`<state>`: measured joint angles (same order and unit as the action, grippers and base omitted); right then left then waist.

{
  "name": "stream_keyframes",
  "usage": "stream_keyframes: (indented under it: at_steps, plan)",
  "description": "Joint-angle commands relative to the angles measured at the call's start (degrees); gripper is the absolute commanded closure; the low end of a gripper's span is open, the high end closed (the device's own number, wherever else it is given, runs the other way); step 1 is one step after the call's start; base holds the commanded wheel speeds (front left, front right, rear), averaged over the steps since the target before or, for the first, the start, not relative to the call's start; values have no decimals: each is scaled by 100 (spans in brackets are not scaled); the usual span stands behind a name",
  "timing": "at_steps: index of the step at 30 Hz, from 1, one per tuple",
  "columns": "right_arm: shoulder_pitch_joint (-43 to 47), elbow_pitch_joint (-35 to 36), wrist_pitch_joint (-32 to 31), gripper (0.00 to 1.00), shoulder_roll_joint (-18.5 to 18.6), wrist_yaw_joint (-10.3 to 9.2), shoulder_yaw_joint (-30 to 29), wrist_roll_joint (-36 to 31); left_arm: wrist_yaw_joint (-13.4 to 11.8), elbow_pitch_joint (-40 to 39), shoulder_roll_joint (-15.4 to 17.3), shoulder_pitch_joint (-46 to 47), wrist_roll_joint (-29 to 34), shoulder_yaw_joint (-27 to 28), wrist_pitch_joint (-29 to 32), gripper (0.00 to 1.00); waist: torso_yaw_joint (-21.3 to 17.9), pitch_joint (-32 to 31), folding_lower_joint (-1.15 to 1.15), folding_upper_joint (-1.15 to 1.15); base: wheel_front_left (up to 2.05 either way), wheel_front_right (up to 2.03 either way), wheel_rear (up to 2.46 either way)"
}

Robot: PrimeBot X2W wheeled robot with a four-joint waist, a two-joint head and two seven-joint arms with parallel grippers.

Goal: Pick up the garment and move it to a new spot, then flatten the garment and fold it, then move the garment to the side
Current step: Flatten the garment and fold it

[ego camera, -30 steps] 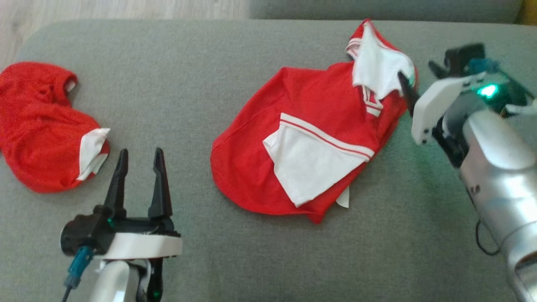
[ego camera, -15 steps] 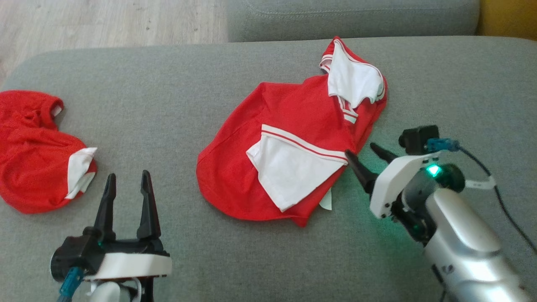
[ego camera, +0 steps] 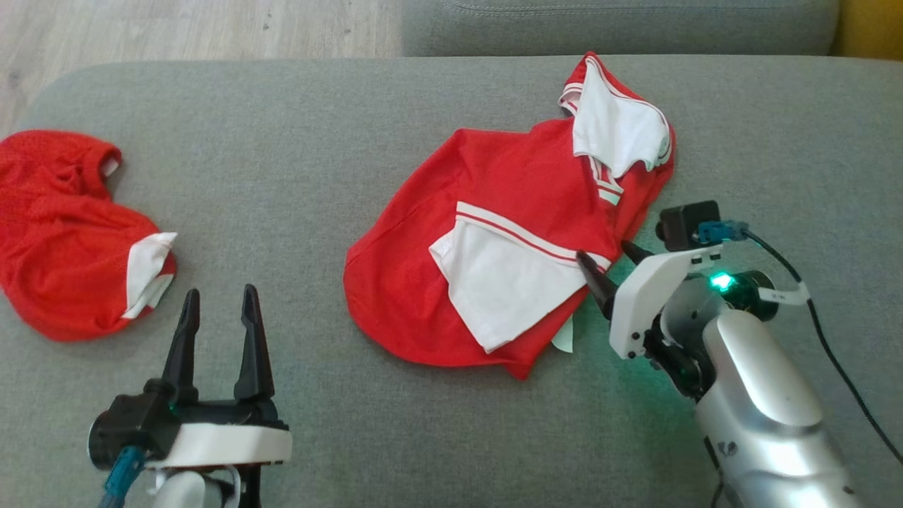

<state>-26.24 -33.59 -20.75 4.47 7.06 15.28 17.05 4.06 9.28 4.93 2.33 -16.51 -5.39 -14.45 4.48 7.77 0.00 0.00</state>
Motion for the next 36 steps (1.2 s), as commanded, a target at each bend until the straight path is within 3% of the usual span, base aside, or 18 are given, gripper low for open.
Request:
stream_keyframes:
  at_steps: [1, 8, 18, 19, 20, 22, 28, 36]
  plan:
    - [-39, 273, -39, 0, -131, 43, 75, -47, -2, -132, 19, 278, 43, 181, -55, 0, 17, 2, 0, 0, 0, 0, 0]
    - [-146, 359, -262, 0, -156, 43, 240, -14, 9, -122, 3, 304, 42, 193, -55, 0, 35, 18, 0, 0, 0, 0, 0]
    - [-632, -163, -512, 0, -158, 43, 242, 34, 38, -86, -24, 352, 47, 156, -55, 0, 92, 64, 0, 0, 0, 0, 0]
    - [-708, -233, -498, 23, -158, 43, 239, 55, 42, -80, -28, 361, 49, 147, -55, 0, 105, 70, 0, 0, 0, 0, 0]
    - [-782, -302, -471, 57, -158, 43, 235, 55, 46, -73, -31, 368, 51, 139, -55, 0, 119, 74, 0, 0, 0, 0, 0]
    - [-911, -421, -381, 100, -158, 43, 242, 71, 52, -63, -38, 376, 53, 129, -55, 0, 145, 75, 0, 0, 0, 0, 0]
    - [-1128, -562, -3, 100, -158, 43, 420, 377, 61, -18, -41, 345, 57, 158, -55, 0, 188, -17, 0, 0, 0, 0, 0]
    - [-1907, 484, 833, 100, -158, 43, 1493, 1363, 26, -107, -15, 275, 66, 273, -55, 0, 60, -115, 0, 0, 0, 0, 0]
